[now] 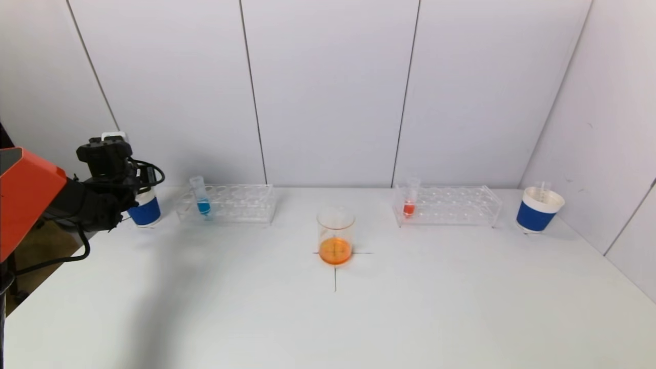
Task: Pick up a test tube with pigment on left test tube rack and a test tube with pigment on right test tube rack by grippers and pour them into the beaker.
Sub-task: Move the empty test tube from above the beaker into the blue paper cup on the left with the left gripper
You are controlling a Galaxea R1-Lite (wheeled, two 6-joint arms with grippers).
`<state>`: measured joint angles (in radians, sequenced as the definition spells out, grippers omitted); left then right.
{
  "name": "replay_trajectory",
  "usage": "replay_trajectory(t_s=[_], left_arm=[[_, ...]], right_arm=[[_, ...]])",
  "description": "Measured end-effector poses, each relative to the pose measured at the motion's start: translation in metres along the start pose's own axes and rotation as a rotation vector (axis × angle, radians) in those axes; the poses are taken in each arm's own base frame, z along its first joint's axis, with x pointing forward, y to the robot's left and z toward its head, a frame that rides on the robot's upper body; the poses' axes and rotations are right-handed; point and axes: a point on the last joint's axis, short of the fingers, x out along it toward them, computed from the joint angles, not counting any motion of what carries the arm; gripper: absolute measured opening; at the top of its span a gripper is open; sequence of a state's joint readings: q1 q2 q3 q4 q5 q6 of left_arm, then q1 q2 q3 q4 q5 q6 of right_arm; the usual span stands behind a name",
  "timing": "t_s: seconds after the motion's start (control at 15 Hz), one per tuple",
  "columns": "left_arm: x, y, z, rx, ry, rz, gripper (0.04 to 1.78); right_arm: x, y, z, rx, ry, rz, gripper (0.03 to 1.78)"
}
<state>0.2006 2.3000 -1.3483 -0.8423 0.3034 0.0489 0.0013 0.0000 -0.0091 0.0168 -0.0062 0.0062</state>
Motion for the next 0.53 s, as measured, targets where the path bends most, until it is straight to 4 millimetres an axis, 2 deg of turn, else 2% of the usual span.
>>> replay_trajectory(t_s=[0.53], left_arm=[[0.0026,0.002,-0.0076,0.002,0.011,0.004,0.49]], right_arm=[[0.0,0.0,0.0,0.0,0.0,0.0,1.77]])
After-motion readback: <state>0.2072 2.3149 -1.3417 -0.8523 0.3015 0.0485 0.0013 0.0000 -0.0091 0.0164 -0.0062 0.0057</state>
